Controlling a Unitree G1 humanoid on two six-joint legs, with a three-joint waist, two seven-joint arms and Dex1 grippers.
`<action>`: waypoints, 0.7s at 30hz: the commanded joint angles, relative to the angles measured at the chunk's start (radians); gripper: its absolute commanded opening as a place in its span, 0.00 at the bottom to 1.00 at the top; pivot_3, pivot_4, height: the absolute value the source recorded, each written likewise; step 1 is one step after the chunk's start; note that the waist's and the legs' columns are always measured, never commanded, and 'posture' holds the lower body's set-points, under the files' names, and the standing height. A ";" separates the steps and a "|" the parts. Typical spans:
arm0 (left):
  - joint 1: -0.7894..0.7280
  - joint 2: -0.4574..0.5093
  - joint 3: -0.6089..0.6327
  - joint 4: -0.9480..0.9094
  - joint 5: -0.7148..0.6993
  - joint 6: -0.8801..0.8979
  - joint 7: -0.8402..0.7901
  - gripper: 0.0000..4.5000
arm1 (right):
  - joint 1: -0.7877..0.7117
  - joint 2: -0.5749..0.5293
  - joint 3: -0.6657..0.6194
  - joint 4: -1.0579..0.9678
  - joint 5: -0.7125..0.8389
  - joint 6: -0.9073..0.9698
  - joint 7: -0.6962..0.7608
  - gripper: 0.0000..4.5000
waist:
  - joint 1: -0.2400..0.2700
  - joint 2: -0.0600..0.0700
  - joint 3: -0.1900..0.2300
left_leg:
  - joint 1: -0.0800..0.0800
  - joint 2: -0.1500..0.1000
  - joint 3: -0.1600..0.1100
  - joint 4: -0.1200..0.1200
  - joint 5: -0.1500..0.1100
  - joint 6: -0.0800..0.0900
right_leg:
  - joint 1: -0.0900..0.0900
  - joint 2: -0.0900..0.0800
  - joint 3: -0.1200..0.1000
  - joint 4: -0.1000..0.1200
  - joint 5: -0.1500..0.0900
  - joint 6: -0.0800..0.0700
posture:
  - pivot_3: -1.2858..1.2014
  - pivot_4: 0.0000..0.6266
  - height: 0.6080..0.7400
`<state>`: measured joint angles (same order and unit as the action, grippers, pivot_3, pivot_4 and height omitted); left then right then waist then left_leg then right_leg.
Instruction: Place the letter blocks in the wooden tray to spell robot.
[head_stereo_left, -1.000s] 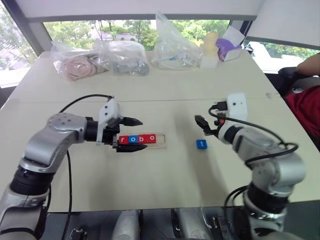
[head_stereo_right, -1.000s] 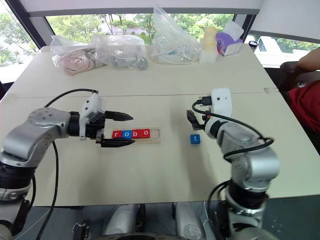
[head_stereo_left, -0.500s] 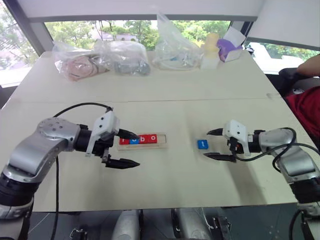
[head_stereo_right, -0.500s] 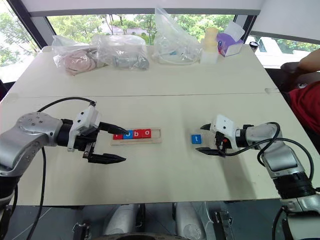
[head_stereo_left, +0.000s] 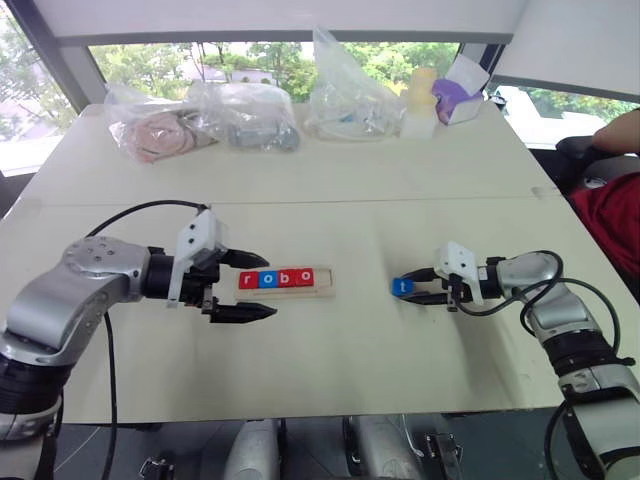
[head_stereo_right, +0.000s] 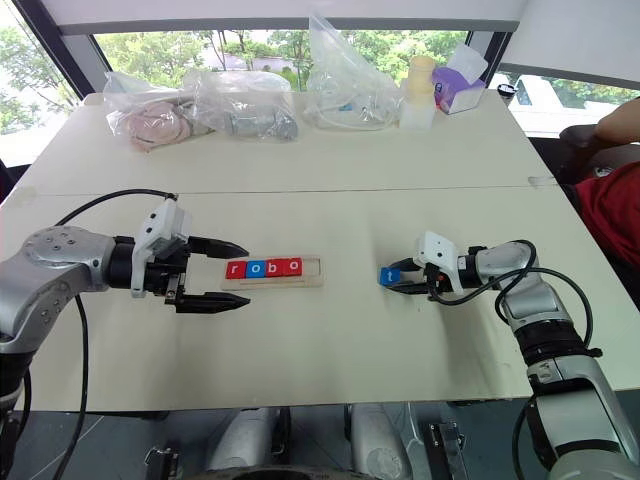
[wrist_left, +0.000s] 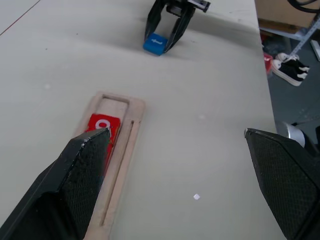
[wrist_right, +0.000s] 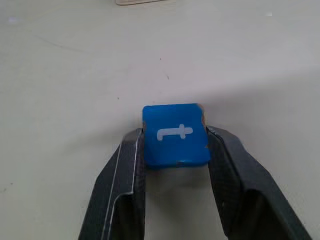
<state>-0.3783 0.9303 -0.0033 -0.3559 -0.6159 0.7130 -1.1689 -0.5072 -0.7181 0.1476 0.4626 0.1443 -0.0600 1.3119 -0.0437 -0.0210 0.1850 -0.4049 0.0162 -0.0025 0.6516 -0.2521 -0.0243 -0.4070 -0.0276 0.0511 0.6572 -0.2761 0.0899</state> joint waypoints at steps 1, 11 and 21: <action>0.004 0.035 0.052 0.004 0.012 -0.021 -0.001 1.00 | -0.016 0.029 -0.024 -0.114 0.058 0.117 -0.017 0.26 | -0.001 0.000 0.000 | 0.000 0.000 0.000 0.000 0.000 0.000 | 0.000 0.000 0.000 0.000 0.000 0.000 | 0.52 0.24 0.96; 0.063 0.096 0.069 0.005 0.042 -0.064 -0.016 1.00 | -0.180 0.162 0.153 -0.226 -0.014 0.312 -0.036 0.26 | 0.014 0.001 0.001 | -0.001 0.000 -0.003 0.000 0.000 0.000 | -0.003 0.000 -0.002 0.006 0.000 -0.001 | 0.52 0.24 0.96; 0.096 0.059 0.067 -0.050 0.022 -0.042 0.039 1.00 | -0.280 0.261 0.194 -0.041 -0.125 0.203 -0.128 0.26 | 0.023 0.001 0.001 | -0.003 -0.001 0.000 0.000 0.000 -0.001 | -0.006 -0.001 -0.001 0.006 0.000 -0.001 | 0.52 0.24 0.96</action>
<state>-0.2779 0.9894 0.0436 -0.3789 -0.5832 0.6711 -1.1406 -0.7668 -0.4642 0.3504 0.4221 0.0190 0.1588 1.1862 -0.0209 -0.0198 0.1857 -0.4080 0.0153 -0.0027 0.6517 -0.2518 -0.0248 -0.4130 -0.0288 0.0504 0.6632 -0.2761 0.0893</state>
